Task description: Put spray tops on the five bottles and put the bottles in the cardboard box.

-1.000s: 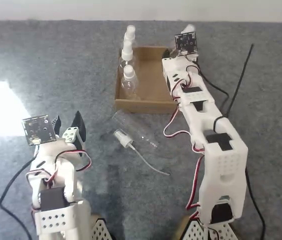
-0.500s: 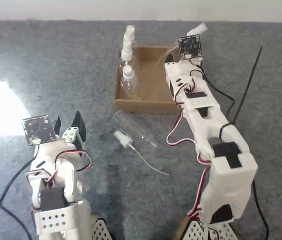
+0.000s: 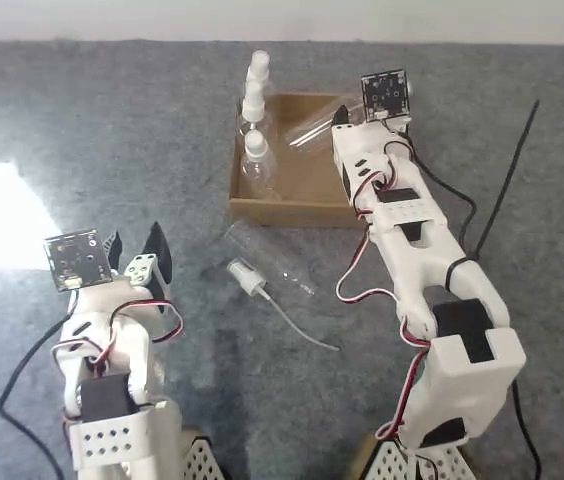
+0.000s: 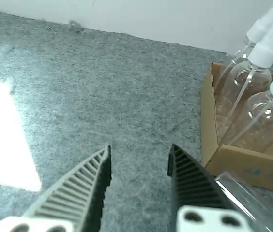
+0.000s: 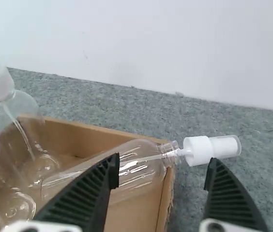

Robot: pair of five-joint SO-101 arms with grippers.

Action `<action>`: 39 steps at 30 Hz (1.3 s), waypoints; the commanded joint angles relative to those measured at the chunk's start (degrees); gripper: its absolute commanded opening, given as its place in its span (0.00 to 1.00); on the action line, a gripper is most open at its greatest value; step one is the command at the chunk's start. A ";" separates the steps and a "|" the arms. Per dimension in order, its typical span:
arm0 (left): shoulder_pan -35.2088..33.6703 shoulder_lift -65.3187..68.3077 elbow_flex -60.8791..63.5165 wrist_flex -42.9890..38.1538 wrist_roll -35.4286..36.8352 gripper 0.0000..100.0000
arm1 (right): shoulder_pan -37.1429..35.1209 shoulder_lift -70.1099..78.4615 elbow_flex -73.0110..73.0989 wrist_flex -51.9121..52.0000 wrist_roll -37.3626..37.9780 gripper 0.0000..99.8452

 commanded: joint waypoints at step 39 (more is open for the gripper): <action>0.18 -0.62 -0.75 -1.76 -0.88 0.18 | -6.02 6.11 -18.11 17.63 -38.77 0.25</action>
